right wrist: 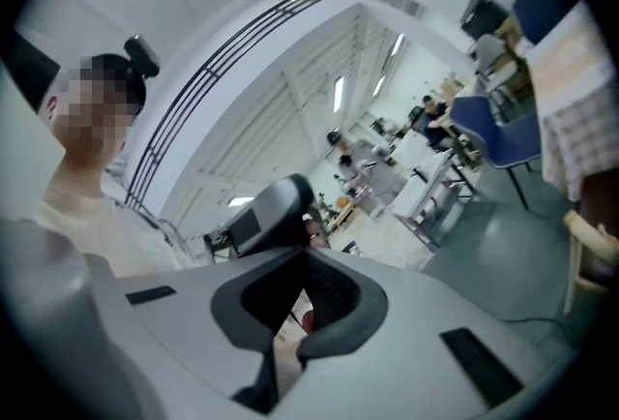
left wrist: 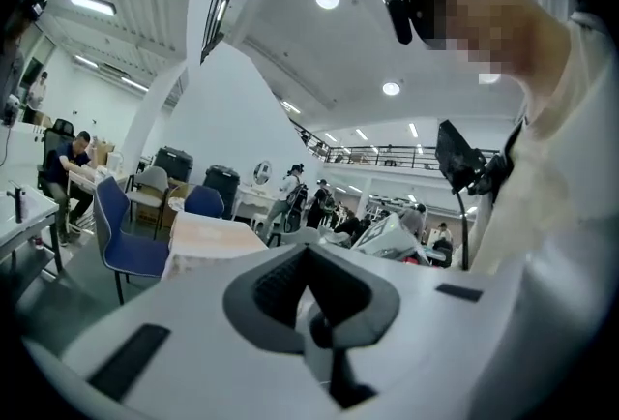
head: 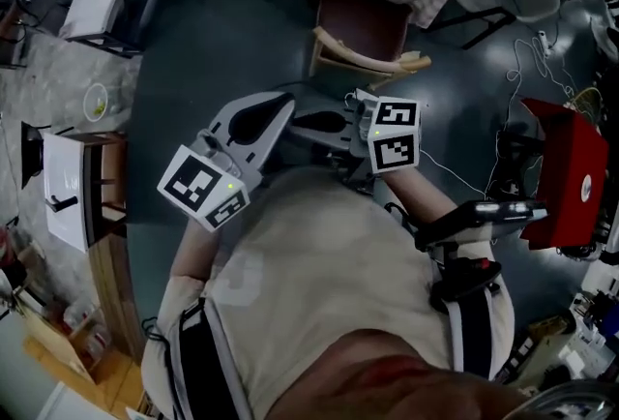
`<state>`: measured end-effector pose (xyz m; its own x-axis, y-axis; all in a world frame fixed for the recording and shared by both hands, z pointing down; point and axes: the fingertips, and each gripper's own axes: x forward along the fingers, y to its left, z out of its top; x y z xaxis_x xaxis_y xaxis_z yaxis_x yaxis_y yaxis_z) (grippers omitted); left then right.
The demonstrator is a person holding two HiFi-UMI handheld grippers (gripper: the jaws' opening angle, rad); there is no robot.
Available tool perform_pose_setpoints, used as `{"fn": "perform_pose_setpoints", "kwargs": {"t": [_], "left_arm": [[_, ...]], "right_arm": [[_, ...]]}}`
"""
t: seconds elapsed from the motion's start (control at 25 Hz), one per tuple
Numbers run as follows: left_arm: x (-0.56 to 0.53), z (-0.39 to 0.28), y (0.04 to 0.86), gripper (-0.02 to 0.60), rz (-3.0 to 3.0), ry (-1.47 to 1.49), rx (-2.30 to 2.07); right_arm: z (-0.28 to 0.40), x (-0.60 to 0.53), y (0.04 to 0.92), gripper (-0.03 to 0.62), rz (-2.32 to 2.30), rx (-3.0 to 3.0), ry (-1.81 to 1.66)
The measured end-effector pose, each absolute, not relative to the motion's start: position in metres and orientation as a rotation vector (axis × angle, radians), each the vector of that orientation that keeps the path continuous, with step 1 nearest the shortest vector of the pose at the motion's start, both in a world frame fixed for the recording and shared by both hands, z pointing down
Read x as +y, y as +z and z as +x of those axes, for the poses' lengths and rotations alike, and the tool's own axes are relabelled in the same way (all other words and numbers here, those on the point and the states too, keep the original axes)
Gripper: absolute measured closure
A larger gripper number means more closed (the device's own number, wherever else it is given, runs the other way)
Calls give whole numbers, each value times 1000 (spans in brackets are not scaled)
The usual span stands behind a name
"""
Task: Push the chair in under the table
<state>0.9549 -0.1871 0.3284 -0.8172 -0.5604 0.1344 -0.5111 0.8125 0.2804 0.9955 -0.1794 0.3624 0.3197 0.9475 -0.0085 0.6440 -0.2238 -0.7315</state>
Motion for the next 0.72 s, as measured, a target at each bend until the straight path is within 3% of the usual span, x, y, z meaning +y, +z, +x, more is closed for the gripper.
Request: {"fn": "perform_pose_setpoints", "kwargs": {"t": [0.2, 0.72], "left_arm": [[-134, 942, 328, 575, 877, -363, -2778], [-43, 941, 326, 575, 1065, -351, -2743]], "right_arm": [[949, -154, 365, 583, -1668, -1581, 926], [889, -75, 414, 583, -1189, -1830, 979]]}}
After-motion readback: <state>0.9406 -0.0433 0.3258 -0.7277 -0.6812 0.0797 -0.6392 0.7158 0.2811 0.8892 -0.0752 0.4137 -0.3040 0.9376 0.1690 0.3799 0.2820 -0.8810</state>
